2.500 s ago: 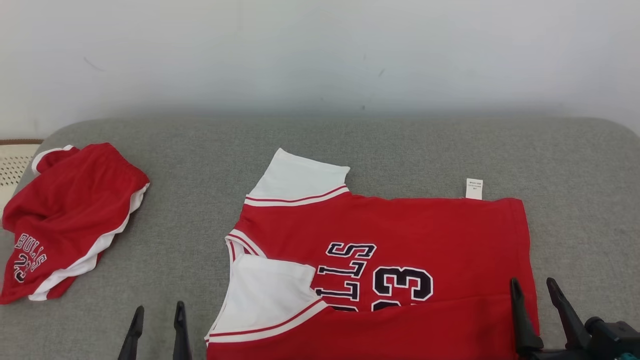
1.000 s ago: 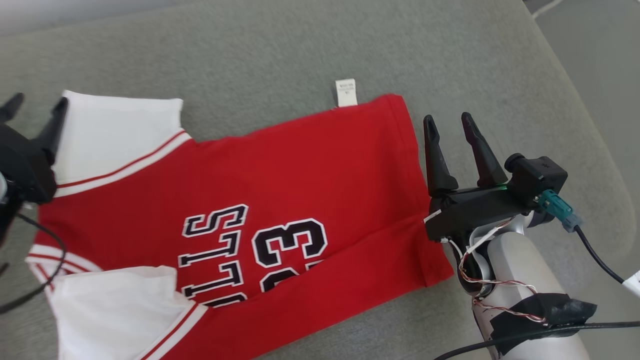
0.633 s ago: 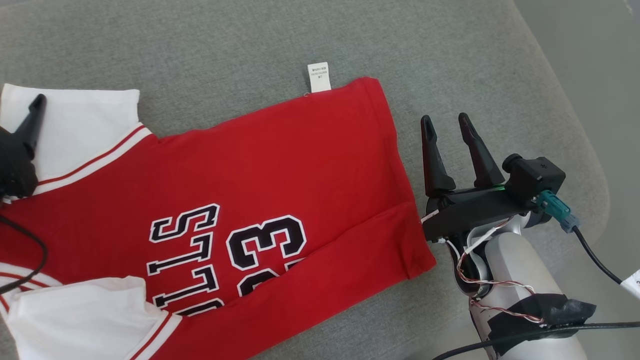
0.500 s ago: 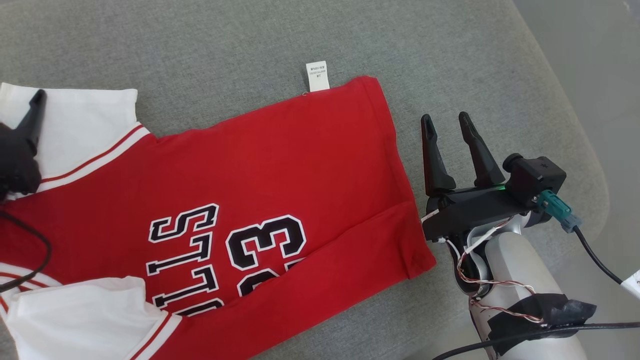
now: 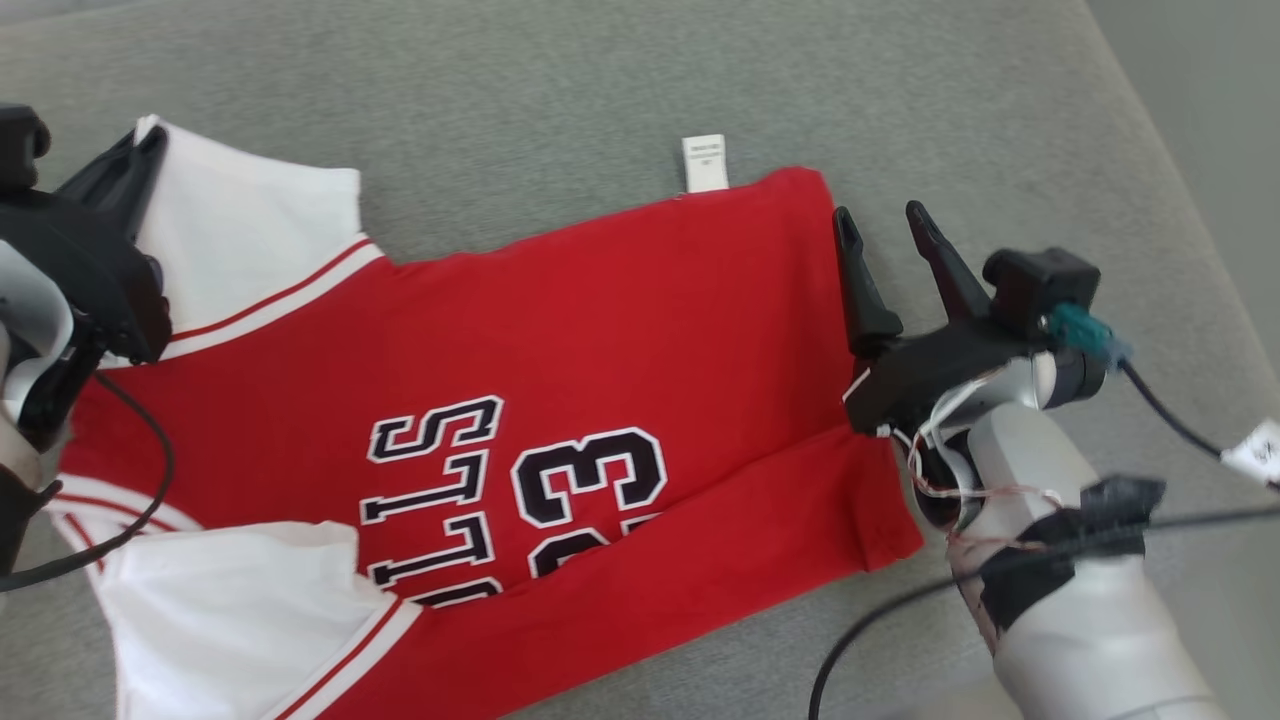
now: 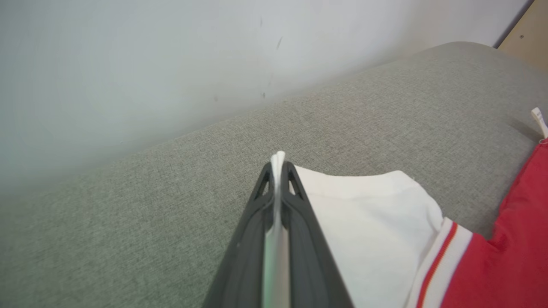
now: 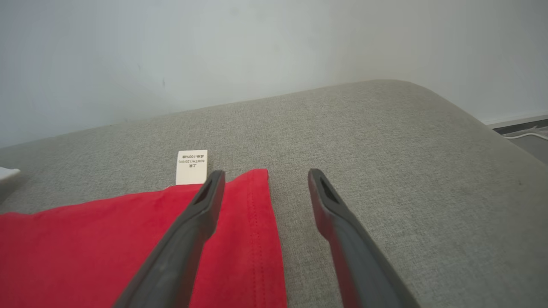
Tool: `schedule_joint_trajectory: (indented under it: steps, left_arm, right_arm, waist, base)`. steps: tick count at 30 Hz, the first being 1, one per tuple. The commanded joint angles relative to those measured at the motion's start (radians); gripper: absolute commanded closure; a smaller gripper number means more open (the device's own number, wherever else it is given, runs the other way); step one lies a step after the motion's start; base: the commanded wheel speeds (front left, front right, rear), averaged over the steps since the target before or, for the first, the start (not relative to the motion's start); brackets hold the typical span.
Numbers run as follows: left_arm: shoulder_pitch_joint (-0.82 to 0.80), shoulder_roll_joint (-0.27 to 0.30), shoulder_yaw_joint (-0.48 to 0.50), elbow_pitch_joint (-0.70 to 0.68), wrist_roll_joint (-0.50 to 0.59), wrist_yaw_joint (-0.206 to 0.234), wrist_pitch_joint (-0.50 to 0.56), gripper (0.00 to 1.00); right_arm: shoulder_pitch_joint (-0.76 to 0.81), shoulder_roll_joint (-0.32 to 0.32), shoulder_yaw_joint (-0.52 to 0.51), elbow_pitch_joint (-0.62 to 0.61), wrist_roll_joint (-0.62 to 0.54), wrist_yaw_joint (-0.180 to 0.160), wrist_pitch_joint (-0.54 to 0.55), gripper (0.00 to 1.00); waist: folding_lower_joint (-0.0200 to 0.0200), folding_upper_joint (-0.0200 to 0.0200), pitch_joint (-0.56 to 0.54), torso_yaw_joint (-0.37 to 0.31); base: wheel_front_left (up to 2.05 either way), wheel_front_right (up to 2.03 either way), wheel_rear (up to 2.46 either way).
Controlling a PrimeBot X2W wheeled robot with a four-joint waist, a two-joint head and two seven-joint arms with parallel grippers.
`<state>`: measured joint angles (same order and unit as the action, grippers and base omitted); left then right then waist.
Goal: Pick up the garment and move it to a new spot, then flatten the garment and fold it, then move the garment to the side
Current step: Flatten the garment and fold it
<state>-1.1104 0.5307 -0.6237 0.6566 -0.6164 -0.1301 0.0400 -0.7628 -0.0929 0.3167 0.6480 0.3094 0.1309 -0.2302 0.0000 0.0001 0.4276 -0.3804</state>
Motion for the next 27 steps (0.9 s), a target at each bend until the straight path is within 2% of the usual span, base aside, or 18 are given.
schedule_joint_trajectory:
  steps: [1,11,19,20,22,23,27]
  left_arm:
    - [-0.005,0.008,-0.007,-0.009,-0.003,0.002,-0.013,1.00]
    - [0.011,-0.012,-0.051,-0.124,-0.024,0.002,-0.059,1.00]
    - [0.020,-0.020,-0.062,-0.183,-0.022,0.009,-0.054,1.00]
    - [0.020,-0.020,-0.063,-0.190,-0.023,0.012,-0.054,1.00]
    - [0.018,-0.019,-0.064,-0.201,-0.024,0.017,-0.053,1.00]
    - [0.018,-0.019,-0.064,-0.205,-0.024,0.017,-0.052,1.00]
    - [0.018,-0.009,-0.062,-0.223,-0.022,0.023,-0.058,1.00]
  right_arm:
    - [-0.022,-0.005,0.001,0.025,0.015,0.000,0.013,0.00]
    - [-0.205,-0.054,-0.037,0.291,0.067,0.000,0.094,0.00]
    - [-0.291,-0.044,-0.042,0.429,0.103,0.000,0.116,0.00]
    - [-0.301,-0.044,-0.041,0.446,0.103,0.000,0.120,0.52]
    - [-0.317,-0.050,-0.037,0.479,0.093,0.000,0.110,0.66]
    - [-0.326,-0.050,-0.039,0.490,0.090,0.000,0.097,1.00]
    - [-0.350,-0.055,-0.045,0.529,0.067,0.000,0.029,1.00]
  waist:
    - [0.0000,-0.0001,-0.014,0.033]
    - [0.0000,-0.0001,-0.003,0.112]
    - [0.0000,-0.0001,0.013,0.138]
    - [0.0000,-0.0001,0.015,0.140]
    - [0.0000,-0.0001,0.020,0.145]
    - [0.0000,-0.0001,0.022,0.146]
    - [0.0000,-0.0001,0.026,0.154]
  base:
    - [0.00,0.00,0.00]
    - [0.00,0.00,0.00]
    - [0.00,0.00,0.00]
    - [0.00,0.00,0.00]
    - [0.00,0.00,0.00]
    - [0.00,0.00,0.00]
    - [0.00,0.00,0.00]
